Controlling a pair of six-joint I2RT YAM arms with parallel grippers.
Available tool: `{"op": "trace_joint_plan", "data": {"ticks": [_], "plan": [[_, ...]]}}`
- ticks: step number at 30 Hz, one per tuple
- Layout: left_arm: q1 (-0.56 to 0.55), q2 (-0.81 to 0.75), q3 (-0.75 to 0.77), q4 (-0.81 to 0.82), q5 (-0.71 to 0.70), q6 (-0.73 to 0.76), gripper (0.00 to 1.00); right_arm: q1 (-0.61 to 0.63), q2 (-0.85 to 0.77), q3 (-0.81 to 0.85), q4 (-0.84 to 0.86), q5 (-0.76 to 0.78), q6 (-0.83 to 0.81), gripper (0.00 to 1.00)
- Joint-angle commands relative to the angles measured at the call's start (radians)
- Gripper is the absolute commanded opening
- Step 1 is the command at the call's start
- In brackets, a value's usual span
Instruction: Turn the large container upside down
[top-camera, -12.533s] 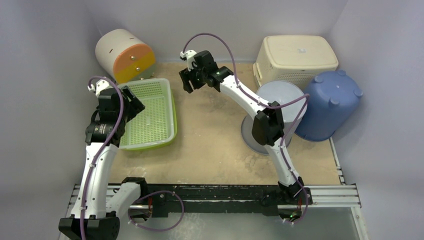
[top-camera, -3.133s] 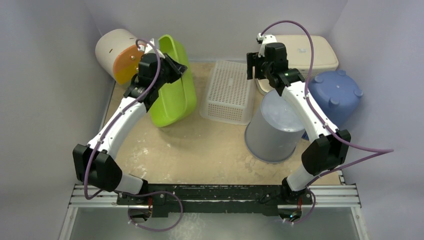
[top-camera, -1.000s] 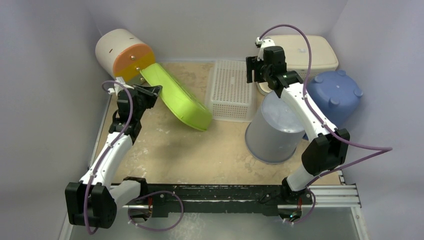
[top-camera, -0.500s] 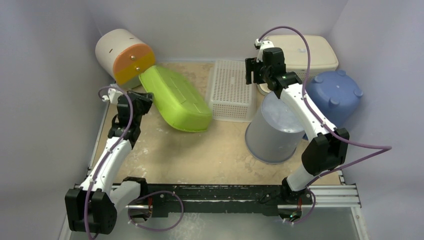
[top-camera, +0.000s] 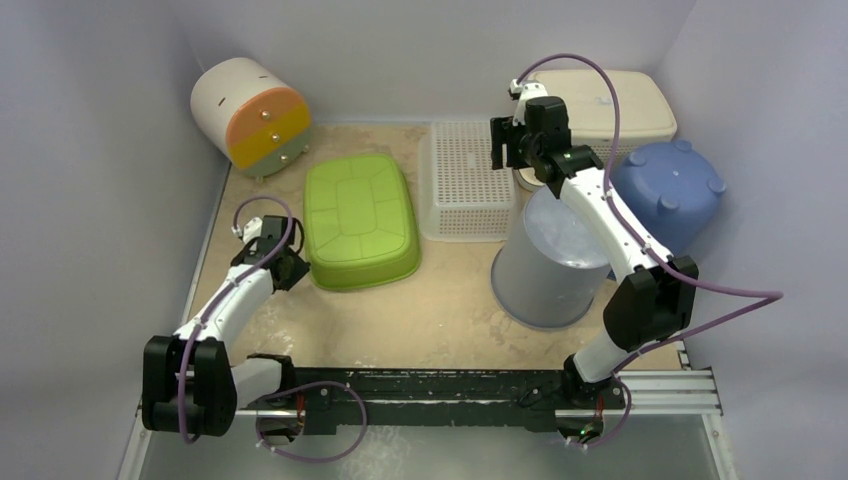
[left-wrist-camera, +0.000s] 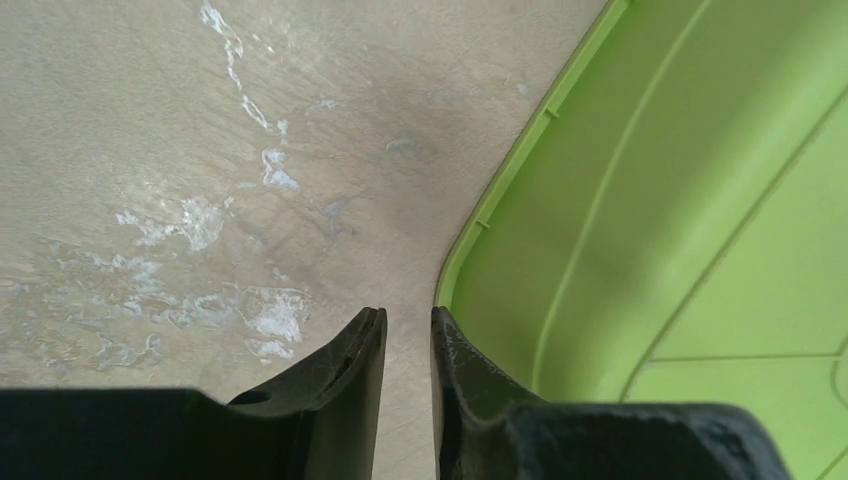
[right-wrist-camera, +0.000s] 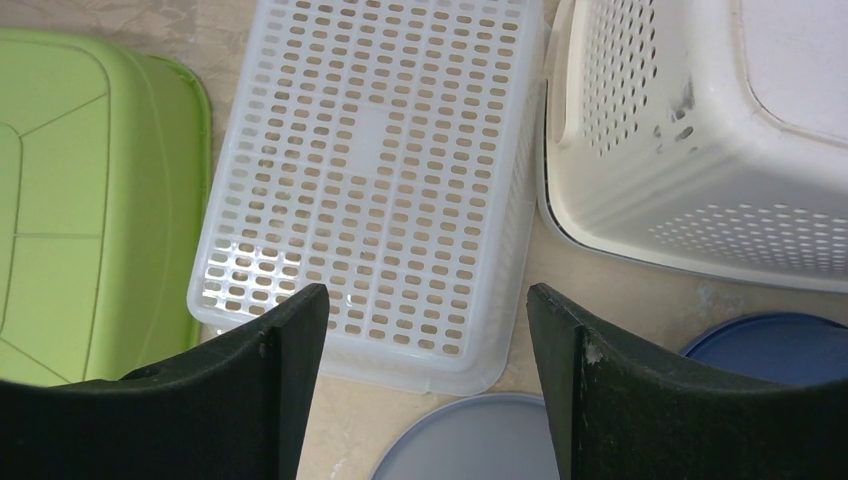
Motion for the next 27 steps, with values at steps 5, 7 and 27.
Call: {"op": "trace_joint_plan", "data": {"ticks": [5, 7, 27], "plan": [[-0.003, 0.002, 0.197, -0.089, -0.121, 0.136, 0.51, -0.005, -0.040, 0.008, 0.020, -0.024, 0.006, 0.76], [-0.003, -0.007, 0.267, -0.113, -0.141, 0.175, 0.54, -0.004, -0.043, 0.017, 0.032, -0.001, -0.006, 0.77], [-0.071, 0.148, 0.737, -0.106, -0.238, 0.342, 0.65, 0.249, 0.076, 0.307, -0.020, -0.031, -0.010, 1.00]]}}
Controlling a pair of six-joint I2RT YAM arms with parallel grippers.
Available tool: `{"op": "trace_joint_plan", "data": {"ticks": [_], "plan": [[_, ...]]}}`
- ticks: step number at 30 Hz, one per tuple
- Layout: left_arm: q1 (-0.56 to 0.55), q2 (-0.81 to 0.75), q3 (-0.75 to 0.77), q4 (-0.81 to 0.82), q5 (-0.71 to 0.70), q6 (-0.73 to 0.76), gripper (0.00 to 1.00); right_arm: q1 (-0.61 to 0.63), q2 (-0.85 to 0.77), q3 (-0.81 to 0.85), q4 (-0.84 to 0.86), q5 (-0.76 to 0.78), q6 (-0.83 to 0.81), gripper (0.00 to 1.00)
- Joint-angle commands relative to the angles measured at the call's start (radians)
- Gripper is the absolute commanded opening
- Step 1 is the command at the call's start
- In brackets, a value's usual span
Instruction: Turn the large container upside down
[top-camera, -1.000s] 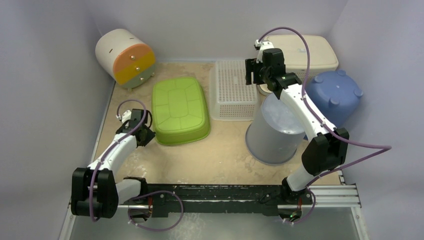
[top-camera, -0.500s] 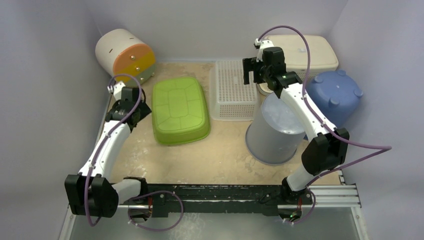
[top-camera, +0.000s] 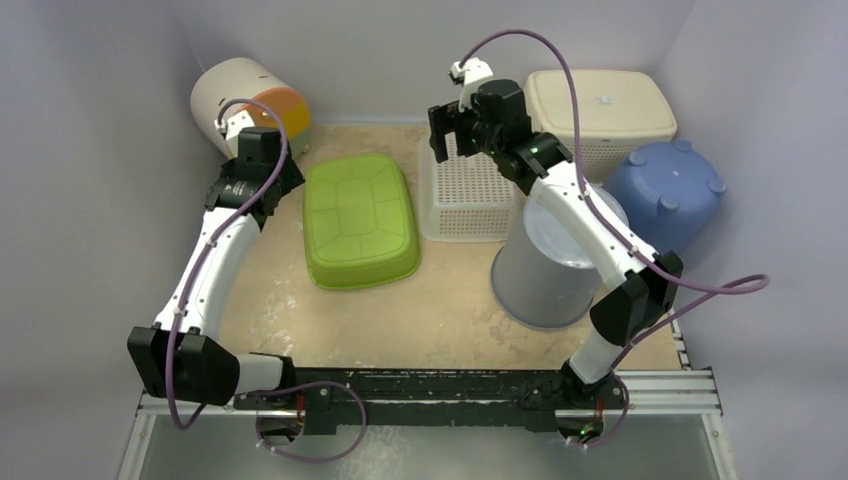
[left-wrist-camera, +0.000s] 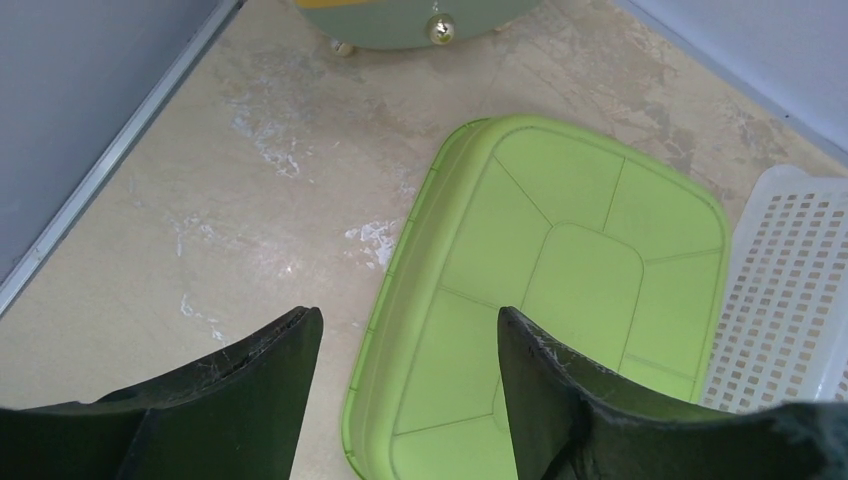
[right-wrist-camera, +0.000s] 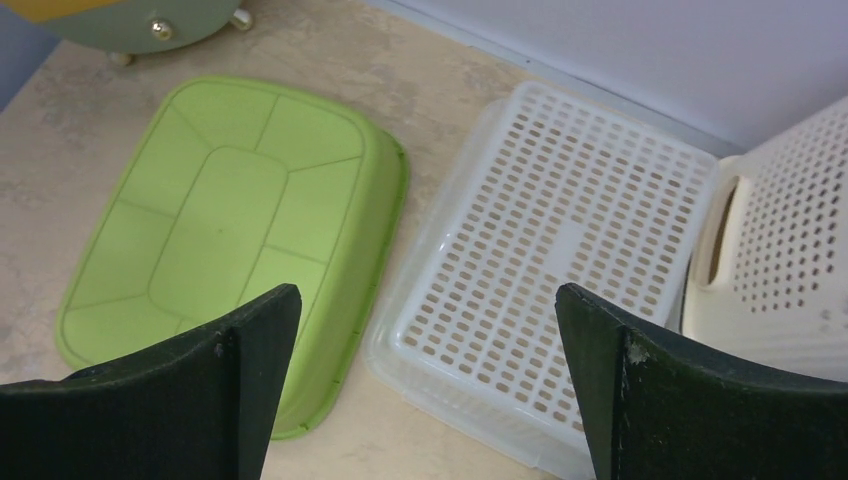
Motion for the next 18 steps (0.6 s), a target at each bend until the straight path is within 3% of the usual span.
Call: {"op": "trace_joint_plan", "data": {"ticks": [1, 6, 18], "plan": [[-0.065, 0.015, 0.065, 0.034, -0.147, 0.008, 0.65, 0.033, 0.017, 0.057, 0.011, -0.012, 0.009, 1.00], [-0.204, 0.092, 0.119, -0.031, -0.362, -0.023, 0.66, 0.100, 0.058, 0.096, 0.006, -0.017, 0.023, 1.00], [-0.214, 0.115, 0.132, -0.040, -0.365, -0.047, 0.68, 0.127, 0.059, 0.088, 0.006, 0.005, 0.028, 1.00]]}}
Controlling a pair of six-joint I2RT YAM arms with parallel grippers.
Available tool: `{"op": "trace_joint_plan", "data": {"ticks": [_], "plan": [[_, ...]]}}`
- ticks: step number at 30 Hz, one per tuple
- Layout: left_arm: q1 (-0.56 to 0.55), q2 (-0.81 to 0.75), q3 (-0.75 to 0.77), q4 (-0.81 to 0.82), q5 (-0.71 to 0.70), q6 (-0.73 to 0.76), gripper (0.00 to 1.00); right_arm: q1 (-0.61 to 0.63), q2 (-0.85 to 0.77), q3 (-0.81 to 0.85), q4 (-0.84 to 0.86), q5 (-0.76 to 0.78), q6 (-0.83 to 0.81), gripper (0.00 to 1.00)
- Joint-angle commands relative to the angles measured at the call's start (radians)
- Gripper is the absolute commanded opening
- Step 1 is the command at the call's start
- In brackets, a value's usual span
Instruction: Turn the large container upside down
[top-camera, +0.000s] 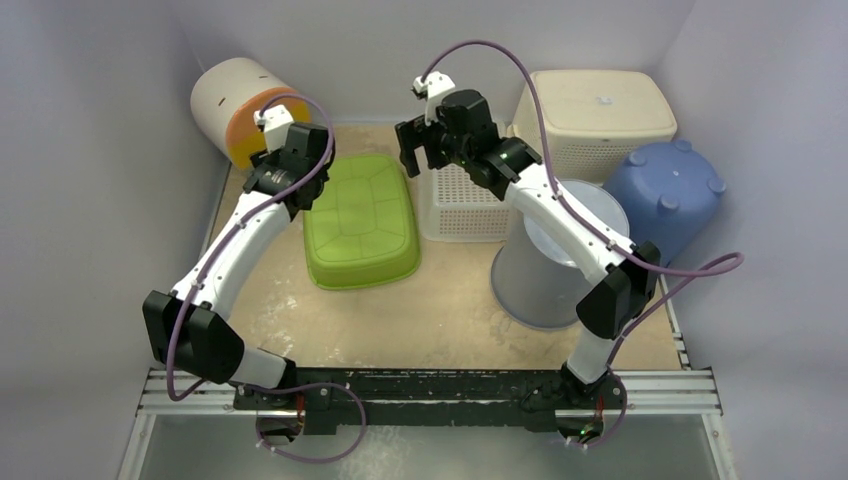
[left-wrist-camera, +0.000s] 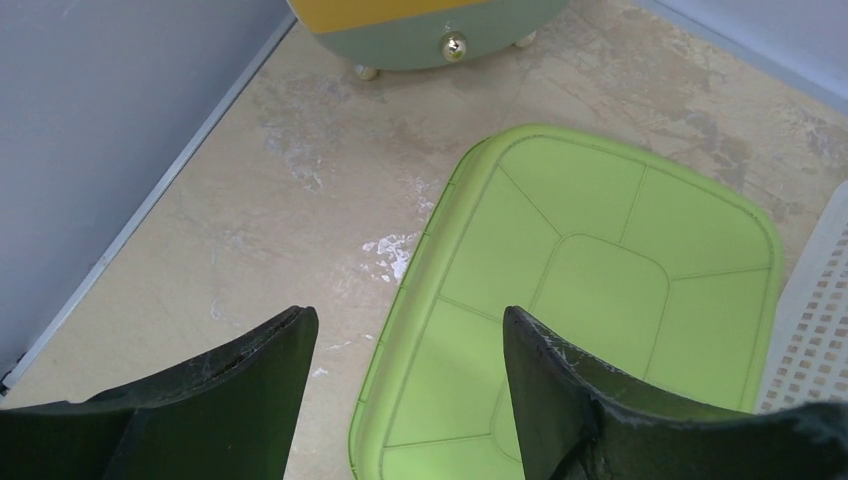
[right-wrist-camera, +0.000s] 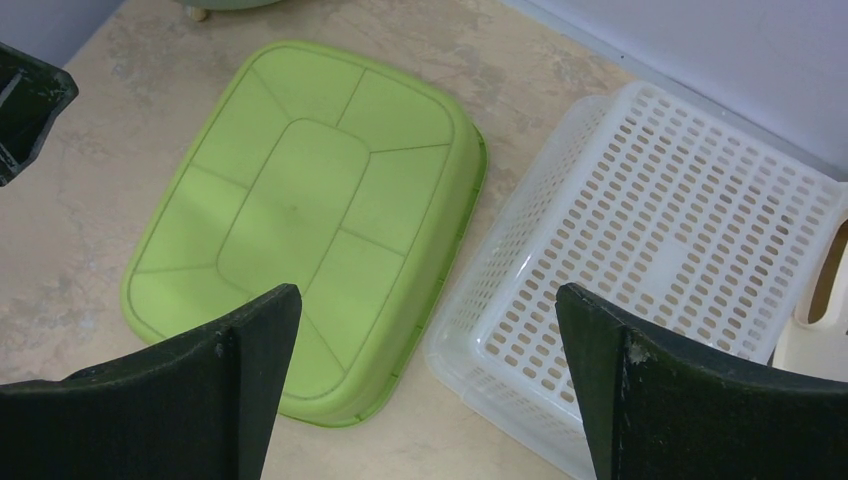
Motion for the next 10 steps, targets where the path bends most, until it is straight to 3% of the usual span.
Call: {"op": "trace_joint_plan", "data": {"ticks": [1, 10], "plan": [[0.003, -0.015, 0.041, 0.012, -0.031, -0.006, 0.68, -0.007, -0.030, 0.028, 0.021, 0.012, 0.016, 1.00], [0.003, -0.005, 0.059, 0.004, 0.005, 0.013, 0.69, -0.007, -0.033, 0.016, 0.022, 0.025, 0.012, 1.00]]}}
